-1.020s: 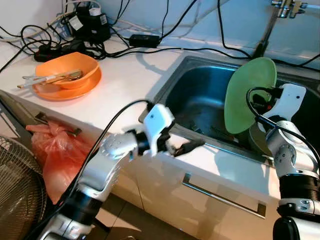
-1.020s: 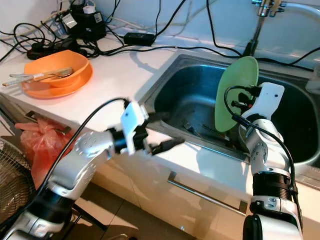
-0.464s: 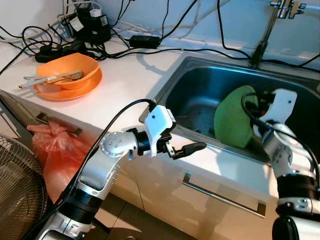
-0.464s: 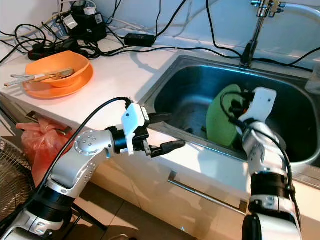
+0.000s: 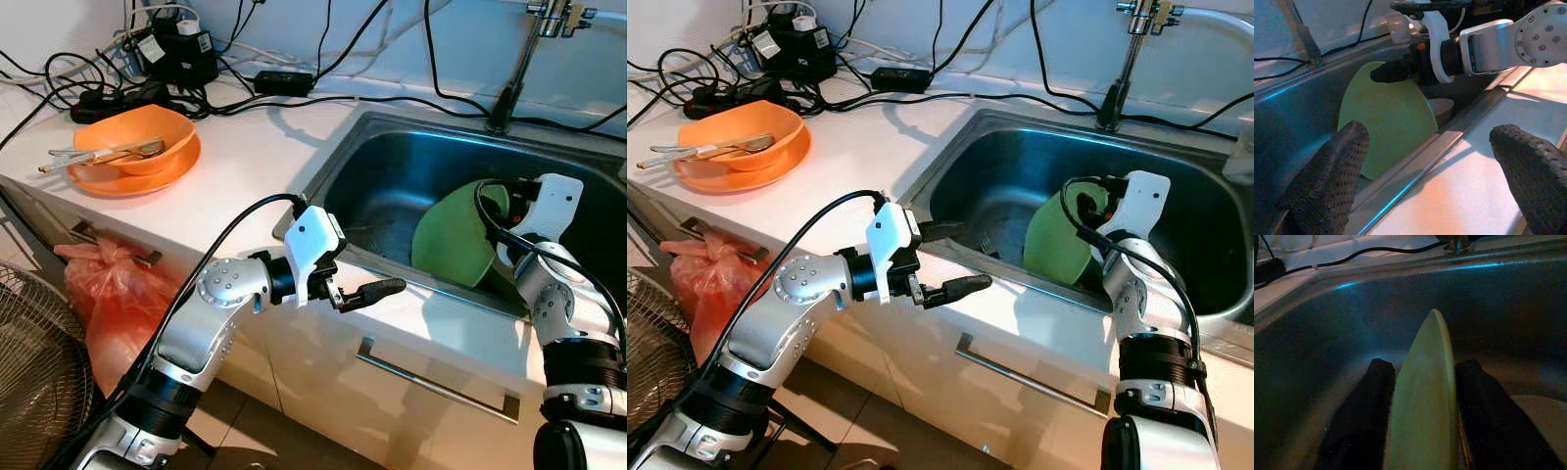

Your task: Kitchen organization

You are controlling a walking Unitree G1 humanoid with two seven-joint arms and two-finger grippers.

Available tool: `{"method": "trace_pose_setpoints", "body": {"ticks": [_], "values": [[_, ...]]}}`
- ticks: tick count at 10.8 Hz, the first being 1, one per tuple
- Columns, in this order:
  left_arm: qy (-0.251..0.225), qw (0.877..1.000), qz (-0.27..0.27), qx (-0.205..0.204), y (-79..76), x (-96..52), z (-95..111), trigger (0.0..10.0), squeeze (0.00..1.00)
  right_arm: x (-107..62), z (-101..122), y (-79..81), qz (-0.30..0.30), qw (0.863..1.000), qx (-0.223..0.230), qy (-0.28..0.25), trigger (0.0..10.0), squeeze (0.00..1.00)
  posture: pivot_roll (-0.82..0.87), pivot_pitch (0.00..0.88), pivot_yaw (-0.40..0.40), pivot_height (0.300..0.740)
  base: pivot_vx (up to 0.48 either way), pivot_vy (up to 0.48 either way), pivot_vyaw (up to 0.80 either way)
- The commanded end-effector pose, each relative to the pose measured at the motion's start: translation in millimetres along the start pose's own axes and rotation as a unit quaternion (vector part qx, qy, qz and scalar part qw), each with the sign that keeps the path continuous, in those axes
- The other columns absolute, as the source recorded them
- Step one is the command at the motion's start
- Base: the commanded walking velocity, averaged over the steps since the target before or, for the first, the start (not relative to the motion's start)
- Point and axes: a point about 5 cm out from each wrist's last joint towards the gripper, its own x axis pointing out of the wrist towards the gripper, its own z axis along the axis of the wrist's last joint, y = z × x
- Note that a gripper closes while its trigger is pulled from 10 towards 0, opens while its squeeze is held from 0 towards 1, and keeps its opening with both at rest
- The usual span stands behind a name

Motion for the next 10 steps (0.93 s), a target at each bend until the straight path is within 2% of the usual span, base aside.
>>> {"method": "trace_pose_setpoints", "body": {"ticks": [1, 3, 4, 6, 7, 10], "values": [[0.003, 1.0, -0.001, 0.016, 4.5, -1.2, 4, 10.0, 1.0, 2.5, 9, 3.2, 0.007, 1.0, 0.004, -0.013, 10.0, 1.0, -0.02, 0.0, 0.055, 0.74, 0.0, 0.0, 0.0], [0.003, 0.999, 0.025, 0.029, 8.1, -1.2, 6, 10.0, 1.0, 1.6, 14, 11.4, 0.034, 0.998, -0.035, -0.029, 10.0, 1.0, -0.02, 0.0, 0.054, 0.74, 0.0, 0.0, 0.0], [0.005, 0.999, 0.039, 0.034, 9.9, -1.8, 5, 10.0, 1.0, -3.2, 22, 32.4, 0.098, 0.99, -0.075, -0.061, 10.0, 1.0, -0.02, 0.0, 0.053, 0.74, 0.0, 0.0, 0.0], [0.002, 0.997, 0.056, 0.044, 13.5, -1.0, 6, 10.0, 1.0, -8.2, 31, 48.7, 0.147, 0.982, -0.073, -0.091, 10.0, 1.0, -0.02, 0.0, 0.054, 0.74, 0.0, 0.0, 0.0], [0.001, 0.997, 0.063, 0.047, 15.1, -0.8, 5, 10.0, 1.0, -9.0, 34, 50.2, 0.153, 0.981, -0.067, -0.101, 10.0, 1.0, -0.02, 0.0, 0.055, 0.74, 0.0, 0.0, 0.0], [-0.011, 0.987, 0.137, 0.077, 33.8, -1.9, 9, 10.0, 1.0, -14.5, 53, 59.6, 0.182, 0.971, -0.057, -0.141, 10.0, 1.0, -0.02, 0.0, 0.052, 0.74, 0.0, 0.0, 0.0]]}}
